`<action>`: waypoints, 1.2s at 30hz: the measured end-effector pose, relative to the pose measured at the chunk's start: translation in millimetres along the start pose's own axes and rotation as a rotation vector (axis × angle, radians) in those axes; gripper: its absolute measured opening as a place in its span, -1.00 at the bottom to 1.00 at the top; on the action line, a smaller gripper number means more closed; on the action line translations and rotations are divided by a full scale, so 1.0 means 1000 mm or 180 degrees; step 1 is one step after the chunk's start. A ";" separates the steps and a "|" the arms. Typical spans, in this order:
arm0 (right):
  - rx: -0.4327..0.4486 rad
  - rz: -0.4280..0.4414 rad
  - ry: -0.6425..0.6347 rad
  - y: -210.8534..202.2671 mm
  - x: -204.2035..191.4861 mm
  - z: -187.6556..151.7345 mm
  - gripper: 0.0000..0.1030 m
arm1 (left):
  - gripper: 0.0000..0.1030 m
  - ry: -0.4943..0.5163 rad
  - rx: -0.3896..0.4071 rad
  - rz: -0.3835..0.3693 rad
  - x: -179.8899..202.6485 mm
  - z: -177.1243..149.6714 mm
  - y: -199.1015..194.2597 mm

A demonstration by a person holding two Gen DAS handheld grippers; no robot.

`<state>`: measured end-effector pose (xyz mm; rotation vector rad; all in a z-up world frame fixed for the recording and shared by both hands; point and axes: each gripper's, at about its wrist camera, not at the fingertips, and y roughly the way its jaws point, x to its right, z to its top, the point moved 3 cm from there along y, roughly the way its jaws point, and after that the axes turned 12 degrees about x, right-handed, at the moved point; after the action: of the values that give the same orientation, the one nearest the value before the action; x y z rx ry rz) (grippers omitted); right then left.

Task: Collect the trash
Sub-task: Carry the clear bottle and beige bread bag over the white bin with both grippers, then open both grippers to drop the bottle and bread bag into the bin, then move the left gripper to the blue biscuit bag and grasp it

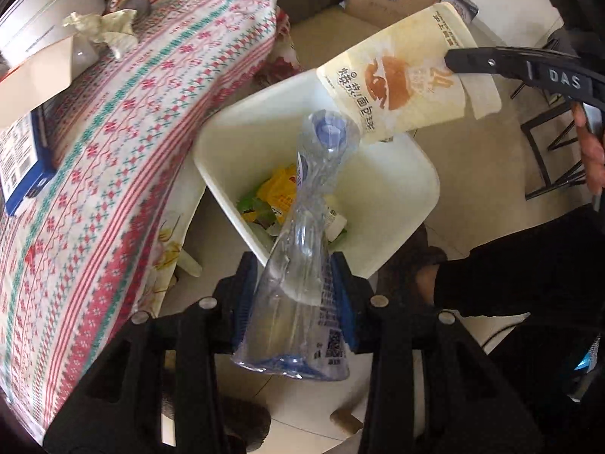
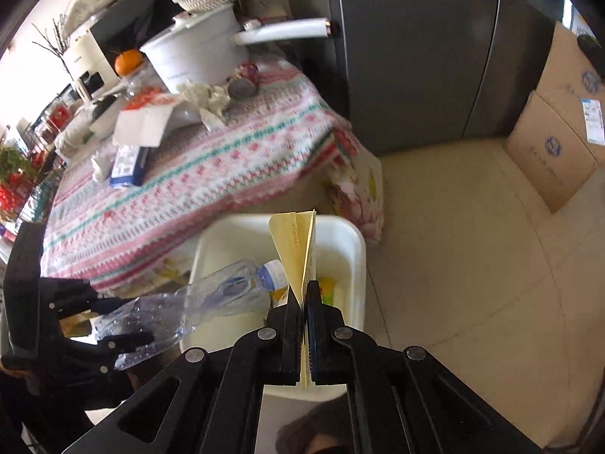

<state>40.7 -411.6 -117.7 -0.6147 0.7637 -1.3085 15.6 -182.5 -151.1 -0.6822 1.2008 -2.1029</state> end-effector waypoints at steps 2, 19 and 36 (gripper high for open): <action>-0.0061 -0.0035 -0.0011 0.002 0.003 -0.007 -0.94 | -0.19 0.0019 -0.0081 -0.0007 0.003 0.003 0.007; -0.0395 -0.0126 0.0083 0.027 0.004 -0.025 -0.93 | -0.19 -0.0176 0.0241 -0.0198 -0.010 0.029 -0.005; -0.0302 0.0118 0.0261 0.024 -0.030 0.004 0.27 | 0.56 -0.0644 0.0719 0.0247 -0.099 0.007 -0.070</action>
<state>55.4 -378.5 -129.3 -0.6226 0.9047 -1.2753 69.2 -86.9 -99.4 -0.7123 0.8516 -2.0118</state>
